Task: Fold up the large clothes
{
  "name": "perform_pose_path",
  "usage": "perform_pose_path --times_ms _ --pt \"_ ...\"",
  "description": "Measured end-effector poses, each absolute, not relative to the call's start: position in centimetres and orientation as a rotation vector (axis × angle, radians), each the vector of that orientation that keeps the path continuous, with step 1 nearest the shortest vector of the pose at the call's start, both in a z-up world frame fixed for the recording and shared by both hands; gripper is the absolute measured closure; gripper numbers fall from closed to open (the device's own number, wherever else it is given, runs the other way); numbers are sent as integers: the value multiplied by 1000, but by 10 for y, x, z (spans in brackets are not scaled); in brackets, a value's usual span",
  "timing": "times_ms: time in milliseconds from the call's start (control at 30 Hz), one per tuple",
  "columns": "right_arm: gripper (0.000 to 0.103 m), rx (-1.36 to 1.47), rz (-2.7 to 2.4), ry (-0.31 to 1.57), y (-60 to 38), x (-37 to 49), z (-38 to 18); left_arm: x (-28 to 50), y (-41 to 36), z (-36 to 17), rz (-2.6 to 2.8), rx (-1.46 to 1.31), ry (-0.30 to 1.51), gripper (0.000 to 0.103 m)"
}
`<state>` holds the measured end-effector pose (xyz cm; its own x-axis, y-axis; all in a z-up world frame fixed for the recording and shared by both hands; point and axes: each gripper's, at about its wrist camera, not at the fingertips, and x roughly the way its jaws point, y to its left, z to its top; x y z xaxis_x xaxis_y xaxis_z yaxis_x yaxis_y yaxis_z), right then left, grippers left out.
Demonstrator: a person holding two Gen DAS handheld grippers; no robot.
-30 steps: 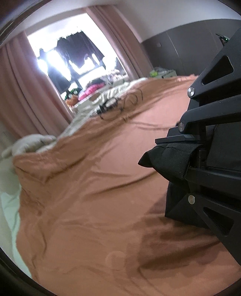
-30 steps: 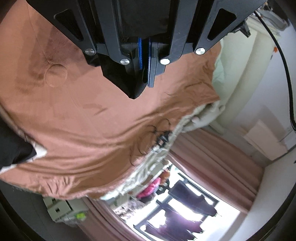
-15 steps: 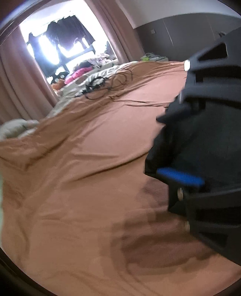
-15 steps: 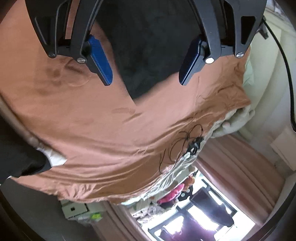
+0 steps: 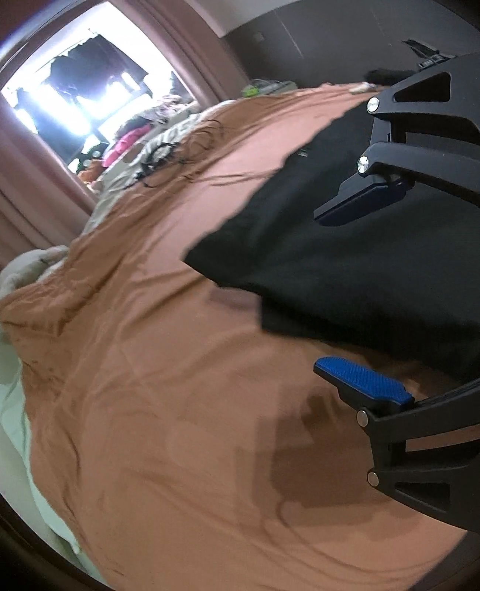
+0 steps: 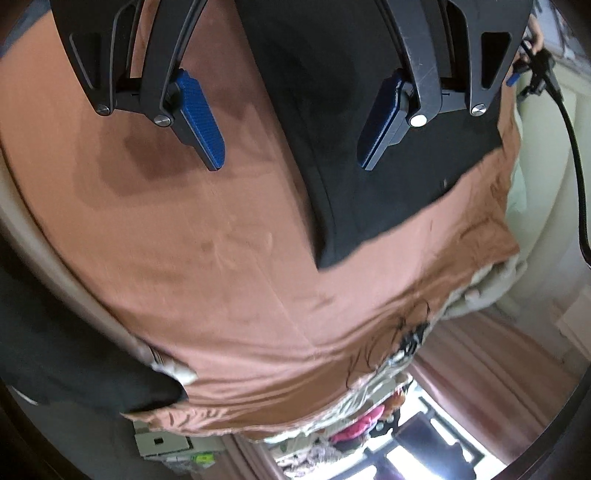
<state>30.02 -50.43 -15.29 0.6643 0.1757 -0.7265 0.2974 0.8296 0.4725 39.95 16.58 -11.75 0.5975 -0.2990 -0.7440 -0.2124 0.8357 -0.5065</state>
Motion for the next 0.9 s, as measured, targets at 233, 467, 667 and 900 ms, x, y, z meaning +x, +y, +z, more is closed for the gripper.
perform_pose_path --times_ms 233,467,667,900 --pt "29 624 -54 885 -499 260 -173 348 165 -135 -64 -591 1003 33" --pt "29 590 -77 945 -489 228 -192 303 154 -146 -71 -542 1046 33" --pt "29 560 -192 962 -490 196 -202 274 171 -168 43 -560 1058 34" --pt "29 526 -140 896 -465 170 -166 249 179 -157 63 -626 1019 34"
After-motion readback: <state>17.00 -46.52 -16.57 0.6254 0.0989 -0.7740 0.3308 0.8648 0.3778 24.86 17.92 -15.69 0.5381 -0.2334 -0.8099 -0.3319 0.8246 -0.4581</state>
